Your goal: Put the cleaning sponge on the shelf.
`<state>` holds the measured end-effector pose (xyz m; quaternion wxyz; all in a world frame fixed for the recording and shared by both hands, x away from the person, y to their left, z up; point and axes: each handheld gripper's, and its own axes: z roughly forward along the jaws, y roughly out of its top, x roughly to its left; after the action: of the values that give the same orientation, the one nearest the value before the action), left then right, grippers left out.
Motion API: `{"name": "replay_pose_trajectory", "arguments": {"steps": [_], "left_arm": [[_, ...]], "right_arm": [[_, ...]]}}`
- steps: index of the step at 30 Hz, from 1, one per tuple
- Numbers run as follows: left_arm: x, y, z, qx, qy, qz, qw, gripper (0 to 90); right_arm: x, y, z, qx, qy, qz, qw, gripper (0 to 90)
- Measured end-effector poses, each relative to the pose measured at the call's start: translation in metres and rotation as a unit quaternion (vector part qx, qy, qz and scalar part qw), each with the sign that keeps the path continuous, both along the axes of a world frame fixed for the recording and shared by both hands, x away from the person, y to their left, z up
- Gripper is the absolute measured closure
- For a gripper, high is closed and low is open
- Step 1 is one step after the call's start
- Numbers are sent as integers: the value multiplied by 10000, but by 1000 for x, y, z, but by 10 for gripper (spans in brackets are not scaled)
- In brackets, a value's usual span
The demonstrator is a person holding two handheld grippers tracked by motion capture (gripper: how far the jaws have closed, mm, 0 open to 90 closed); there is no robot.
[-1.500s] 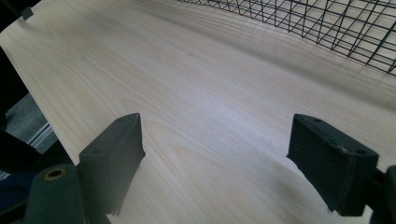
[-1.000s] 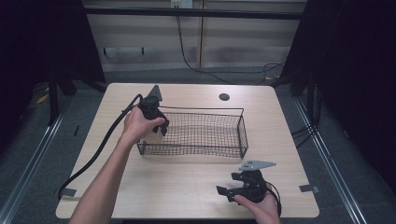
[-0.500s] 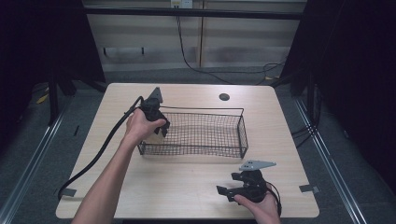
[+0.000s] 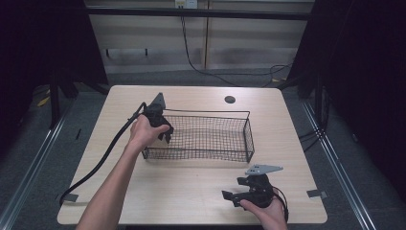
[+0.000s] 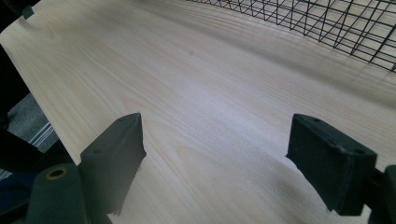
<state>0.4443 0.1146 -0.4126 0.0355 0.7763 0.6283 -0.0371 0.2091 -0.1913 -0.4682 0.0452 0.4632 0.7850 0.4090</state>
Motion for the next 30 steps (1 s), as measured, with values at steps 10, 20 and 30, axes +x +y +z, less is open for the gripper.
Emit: {"name": "replay_pose_trajectory", "arguments": {"steps": [10, 20, 30], "left_arm": [[0, -4, -11, 139, 34, -8, 9999, 287], [1, -5, -18, 167, 118, -22, 9998, 285], [0, -5, -22, 210, 159, -25, 9997, 281]], "right_arm": [[0, 0, 0, 12, 6, 0, 10000, 185], [0, 0, 0, 7, -1, -3, 10000, 188], [0, -1, 0, 8, -4, -13, 10000, 189]]}}
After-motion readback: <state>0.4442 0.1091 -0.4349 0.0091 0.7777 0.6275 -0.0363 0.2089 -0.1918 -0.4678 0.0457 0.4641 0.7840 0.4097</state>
